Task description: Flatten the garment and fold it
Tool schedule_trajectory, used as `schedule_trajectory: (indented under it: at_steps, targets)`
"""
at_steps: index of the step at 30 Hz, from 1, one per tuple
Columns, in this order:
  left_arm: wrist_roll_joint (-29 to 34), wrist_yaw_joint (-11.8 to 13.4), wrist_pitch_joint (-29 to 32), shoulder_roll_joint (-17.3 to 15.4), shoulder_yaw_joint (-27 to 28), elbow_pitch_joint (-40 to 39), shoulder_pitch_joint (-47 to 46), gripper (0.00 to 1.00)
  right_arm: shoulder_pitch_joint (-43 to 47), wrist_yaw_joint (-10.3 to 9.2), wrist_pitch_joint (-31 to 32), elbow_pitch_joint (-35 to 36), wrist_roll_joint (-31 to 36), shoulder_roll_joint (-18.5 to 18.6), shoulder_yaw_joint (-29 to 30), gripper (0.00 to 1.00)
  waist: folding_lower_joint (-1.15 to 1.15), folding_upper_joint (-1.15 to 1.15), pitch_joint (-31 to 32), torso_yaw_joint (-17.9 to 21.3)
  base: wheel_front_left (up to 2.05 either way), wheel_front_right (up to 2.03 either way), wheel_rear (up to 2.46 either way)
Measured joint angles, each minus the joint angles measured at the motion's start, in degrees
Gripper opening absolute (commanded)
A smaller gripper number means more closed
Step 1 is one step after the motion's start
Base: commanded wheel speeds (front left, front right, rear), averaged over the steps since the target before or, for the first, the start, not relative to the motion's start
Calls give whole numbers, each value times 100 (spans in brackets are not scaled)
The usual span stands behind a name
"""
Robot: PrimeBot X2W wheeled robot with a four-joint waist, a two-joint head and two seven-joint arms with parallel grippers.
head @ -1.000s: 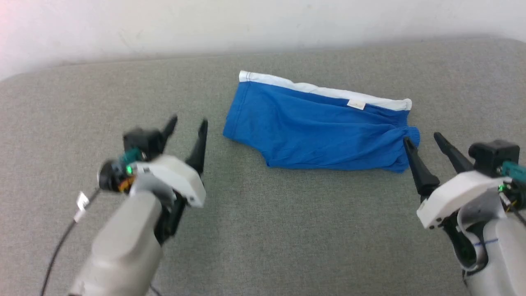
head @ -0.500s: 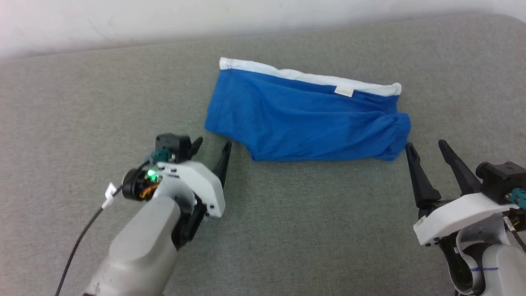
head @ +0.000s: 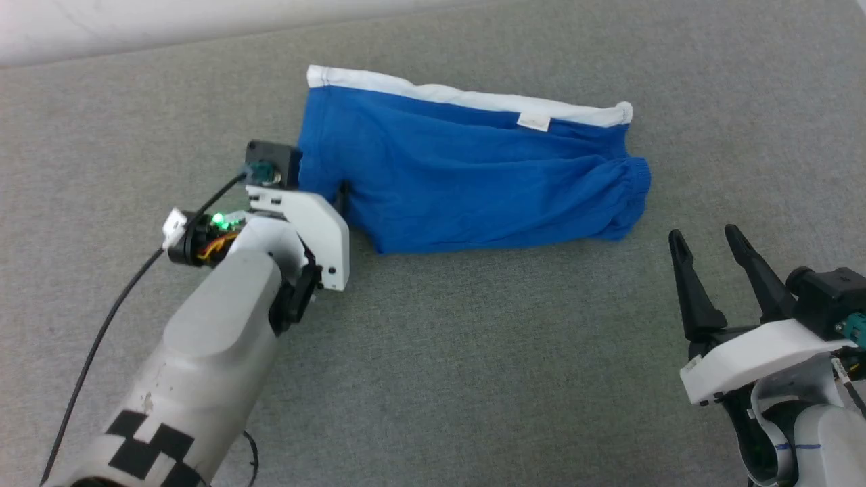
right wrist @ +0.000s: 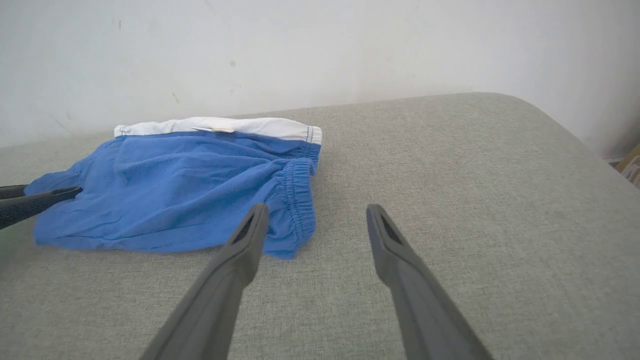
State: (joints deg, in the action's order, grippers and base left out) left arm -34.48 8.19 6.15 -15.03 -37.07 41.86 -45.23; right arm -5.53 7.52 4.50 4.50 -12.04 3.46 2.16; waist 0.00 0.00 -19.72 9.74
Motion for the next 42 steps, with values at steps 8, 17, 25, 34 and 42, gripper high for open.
schedule_trajectory:
  at_steps: [8, 17, 25, 34, 42]
  targets:
    - [29, -144, 259, 57, -179, 127, -209, 0, -4, 0, 51, 23, 99, -14, 127, 100, 0, 0, -23, 13, 0, 0, 0]
    - [66, 1, -626, 199, -214, -287, 229, 0, -431, 0, 1287, -241, -664, -33, 452, 100, 0, 0, 128, -250, 0, 0, 0]
    - [190, 77, -794, 328, -390, -942, 349, 0, -1221, 0, 2197, -1222, -1023, -34, 709, 100, 0, 0, 102, -587, 0, 0, 0]
    - [232, 97, -816, 319, -530, -1256, 419, 0, -1657, 2, 2262, -2104, -805, -40, 688, 100, -1, 0, -96, -807, 0, 0, 0]
    - [231, 101, -958, 248, -513, -1311, 482, 0, -1845, 1, 1937, -2377, -702, -24, 503, 0, 0, 0, -136, -798, 0, 0, 0]
